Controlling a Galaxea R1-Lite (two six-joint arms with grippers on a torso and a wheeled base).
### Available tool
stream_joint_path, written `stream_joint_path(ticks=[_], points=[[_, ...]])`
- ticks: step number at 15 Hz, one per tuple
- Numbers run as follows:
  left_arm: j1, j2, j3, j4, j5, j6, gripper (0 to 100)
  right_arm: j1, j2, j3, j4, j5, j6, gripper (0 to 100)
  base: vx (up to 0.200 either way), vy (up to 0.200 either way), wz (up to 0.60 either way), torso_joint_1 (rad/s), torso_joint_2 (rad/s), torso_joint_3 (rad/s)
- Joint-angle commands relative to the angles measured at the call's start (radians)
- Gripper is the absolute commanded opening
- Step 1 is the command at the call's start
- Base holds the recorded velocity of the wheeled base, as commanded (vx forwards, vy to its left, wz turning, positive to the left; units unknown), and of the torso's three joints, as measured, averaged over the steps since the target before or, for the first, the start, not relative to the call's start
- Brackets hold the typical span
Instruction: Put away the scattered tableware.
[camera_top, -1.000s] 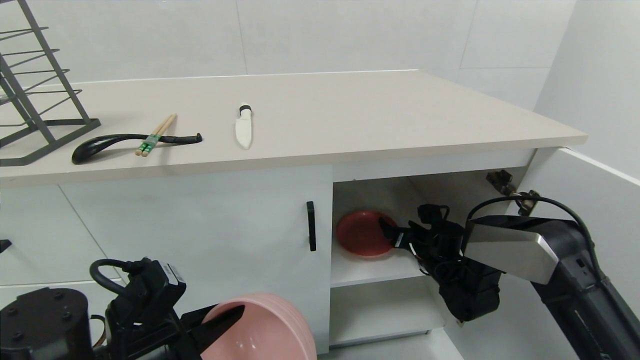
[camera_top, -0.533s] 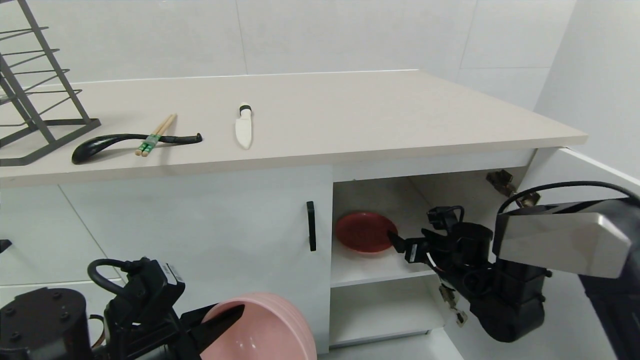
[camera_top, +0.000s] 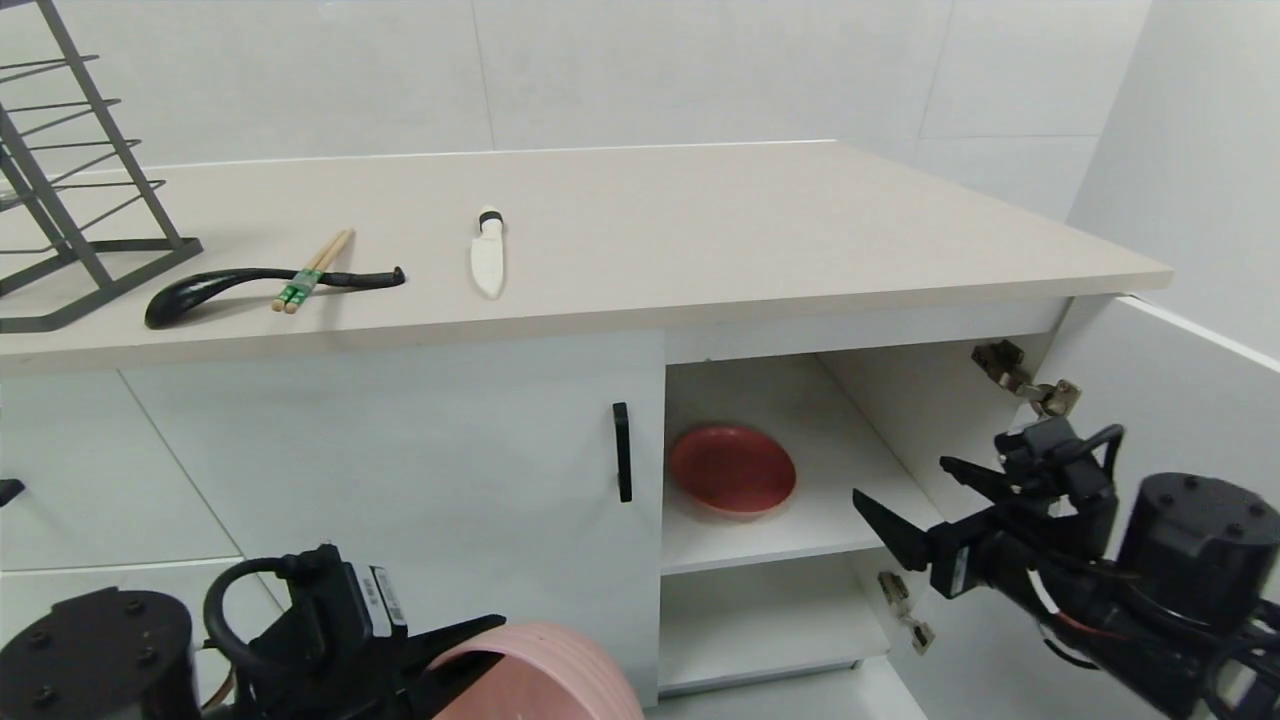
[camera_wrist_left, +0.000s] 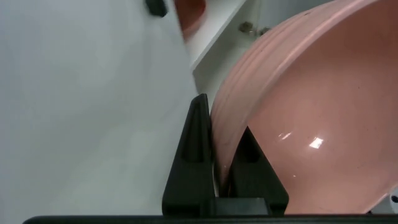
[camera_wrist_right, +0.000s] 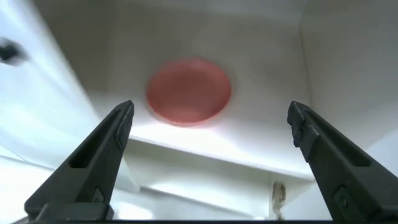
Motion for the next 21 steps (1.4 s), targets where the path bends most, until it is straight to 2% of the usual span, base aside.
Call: stream_joint_path(ticks=[1, 4, 5, 6, 7, 8, 9, 13, 15, 16, 17, 18, 19, 21], points=[[-0.068, 0.073, -0.006, -0.05, 0.001, 0.01, 0, 0.026, -0.205, 0.073, -0.001, 0.0, -0.008, 100, 0.0, 0.0, 0.0, 0.0, 0.0, 0.0], [-0.075, 0.2, -0.011, -0.226, 0.007, 0.01, 0, 0.032, -0.194, 0.073, -0.001, 0.0, -0.006, 100, 0.0, 0.0, 0.0, 0.0, 0.0, 0.0], [-0.085, 0.272, -0.011, -0.306, 0.032, 0.013, 0, 0.032, -0.19, 0.073, -0.001, 0.0, -0.006, 100, 0.0, 0.0, 0.0, 0.0, 0.0, 0.0], [-0.102, 0.318, -0.014, -0.352, 0.063, 0.014, 0, 0.032, -0.185, 0.073, -0.001, 0.0, -0.006, 100, 0.0, 0.0, 0.0, 0.0, 0.0, 0.0], [-0.164, 0.43, -0.031, -0.407, 0.167, 0.014, 0, 0.028, -0.184, 0.073, -0.001, 0.0, 0.001, 100, 0.0, 0.0, 0.0, 0.0, 0.0, 0.0], [-0.209, 0.464, -0.069, -0.407, 0.245, 0.01, 0, 0.023, -0.179, 0.073, -0.001, 0.0, 0.001, 100, 0.0, 0.0, 0.0, 0.0, 0.0, 0.0], [-0.244, 0.478, -0.097, -0.407, 0.296, -0.001, 0, 0.02, -0.168, 0.073, -0.001, 0.0, 0.004, 100, 0.0, 0.0, 0.0, 0.0, 0.0, 0.0], [-0.25, 0.544, -0.232, -0.407, 0.389, 0.001, 0, 0.014, -0.122, 0.073, -0.001, -0.002, 0.004, 100, 0.0, 0.0, 0.0, 0.0, 0.0, 0.0], [-0.25, 0.556, -0.252, -0.407, 0.398, 0.002, 0, 0.014, -0.122, 0.073, -0.001, -0.002, 0.004, 100, 0.0, 0.0, 0.0, 0.0, 0.0, 0.0], [-0.252, 0.636, -0.365, -0.407, 0.449, 0.014, 0, 0.014, -0.122, 0.073, -0.001, -0.002, 0.004, 100, 0.0, 0.0, 0.0, 0.0, 0.0, 0.0], [-0.258, 0.676, -0.433, -0.407, 0.467, 0.018, 0, 0.014, -0.119, 0.073, -0.001, -0.002, 0.004, 100, 0.0, 0.0, 0.0, 0.0, 0.0, 0.0], [-0.26, 0.692, -0.457, -0.407, 0.474, 0.024, 0, 0.014, -0.118, 0.073, -0.001, -0.002, 0.004, 100, 0.0, 0.0, 0.0, 0.0, 0.0, 0.0], [-0.26, 0.743, -0.509, -0.407, 0.501, 0.051, 0, 0.014, -0.119, 0.073, -0.001, 0.0, 0.004, 100, 0.0, 0.0, 0.0, 0.0, 0.0, 0.0], [-0.266, 0.788, -0.584, -0.407, 0.53, 0.053, 0, 0.015, -0.119, 0.073, -0.001, 0.0, 0.004, 100, 0.0, 0.0, 0.0, 0.0, 0.0, 0.0]])
